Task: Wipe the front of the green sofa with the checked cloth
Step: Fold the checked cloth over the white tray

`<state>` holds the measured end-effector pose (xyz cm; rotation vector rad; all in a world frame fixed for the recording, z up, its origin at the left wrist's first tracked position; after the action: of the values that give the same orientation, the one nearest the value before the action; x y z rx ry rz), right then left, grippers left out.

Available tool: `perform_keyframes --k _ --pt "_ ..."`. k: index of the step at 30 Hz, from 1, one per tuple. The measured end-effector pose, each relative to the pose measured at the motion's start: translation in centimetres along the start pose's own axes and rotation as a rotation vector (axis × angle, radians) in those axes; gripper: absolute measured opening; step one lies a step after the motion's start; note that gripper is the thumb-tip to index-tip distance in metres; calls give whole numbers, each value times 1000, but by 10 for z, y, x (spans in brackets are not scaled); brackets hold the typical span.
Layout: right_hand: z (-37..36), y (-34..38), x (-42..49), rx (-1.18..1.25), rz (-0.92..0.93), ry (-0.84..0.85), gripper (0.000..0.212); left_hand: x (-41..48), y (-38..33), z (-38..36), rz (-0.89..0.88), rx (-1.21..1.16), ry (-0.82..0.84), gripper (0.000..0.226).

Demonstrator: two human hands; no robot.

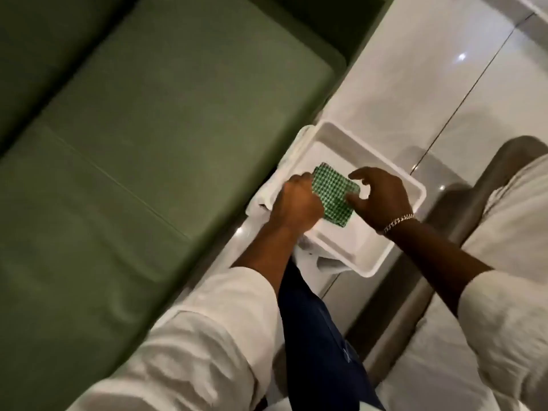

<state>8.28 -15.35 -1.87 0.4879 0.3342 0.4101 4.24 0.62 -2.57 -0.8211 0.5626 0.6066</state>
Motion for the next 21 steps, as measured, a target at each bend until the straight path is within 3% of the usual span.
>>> perform_keyframes --k 4,9,16,21 --pt "-38 -40 -6 32 -176 -21 49 24 4 -48 73 165 72 47" --pt "-72 -65 7 90 -225 -81 54 51 -1 -69 67 255 -114 54" --pt "-78 -67 6 225 -308 -162 67 55 -1 -59 210 -77 -35 40" --pt "-56 -34 -19 324 -345 -273 50 17 11 -32 108 -205 -4 35"
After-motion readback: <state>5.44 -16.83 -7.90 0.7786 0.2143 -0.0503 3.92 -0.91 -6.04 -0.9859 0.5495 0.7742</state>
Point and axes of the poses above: each hand's wrist, its own x-axis towards the middle knuckle, its own z-axis out of the back of the hand, y = z × x, the point moved 5 cm from there along x, towards the middle knuckle, and after that the axes turned 15 degrees about z, right-handed, at the moved point
